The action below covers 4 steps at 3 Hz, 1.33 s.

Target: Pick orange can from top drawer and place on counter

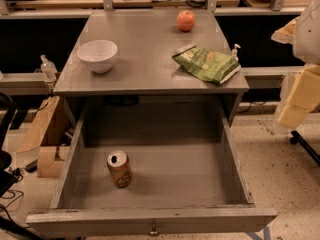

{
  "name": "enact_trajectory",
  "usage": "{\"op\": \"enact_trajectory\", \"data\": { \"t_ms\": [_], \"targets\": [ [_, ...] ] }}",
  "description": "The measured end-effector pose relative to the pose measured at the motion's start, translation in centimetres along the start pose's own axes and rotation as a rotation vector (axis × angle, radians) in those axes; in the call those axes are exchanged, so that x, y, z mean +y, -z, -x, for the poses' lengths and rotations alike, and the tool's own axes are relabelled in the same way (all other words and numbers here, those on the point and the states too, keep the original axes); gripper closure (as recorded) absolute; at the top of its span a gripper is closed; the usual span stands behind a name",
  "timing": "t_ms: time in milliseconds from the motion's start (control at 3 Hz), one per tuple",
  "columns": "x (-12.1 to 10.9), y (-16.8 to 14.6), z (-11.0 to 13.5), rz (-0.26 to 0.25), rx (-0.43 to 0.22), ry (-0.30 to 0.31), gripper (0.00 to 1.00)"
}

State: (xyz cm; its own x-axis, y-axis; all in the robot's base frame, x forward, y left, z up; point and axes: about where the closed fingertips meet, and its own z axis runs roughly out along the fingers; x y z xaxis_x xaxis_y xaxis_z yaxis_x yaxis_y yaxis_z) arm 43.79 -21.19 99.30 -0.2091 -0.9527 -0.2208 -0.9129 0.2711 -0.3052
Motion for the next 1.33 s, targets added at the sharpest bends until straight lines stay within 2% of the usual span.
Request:
{"op": "enact_trajectory", "data": {
  "t_ms": [333, 667, 1000, 1333],
  "targets": [
    [0.0, 0.0, 0.0, 0.000, 0.000, 0.000, 0.00],
    [0.8, -3.2, -0.3, 0.033, -0.145, -0.042, 0.00],
    [1.3, -7.4, -1.8, 0.031, -0.305, -0.067, 0.00],
    [1.4, -11.6, -1.1, 0.016, -0.515, -0.075, 0.00]
  ]
}}
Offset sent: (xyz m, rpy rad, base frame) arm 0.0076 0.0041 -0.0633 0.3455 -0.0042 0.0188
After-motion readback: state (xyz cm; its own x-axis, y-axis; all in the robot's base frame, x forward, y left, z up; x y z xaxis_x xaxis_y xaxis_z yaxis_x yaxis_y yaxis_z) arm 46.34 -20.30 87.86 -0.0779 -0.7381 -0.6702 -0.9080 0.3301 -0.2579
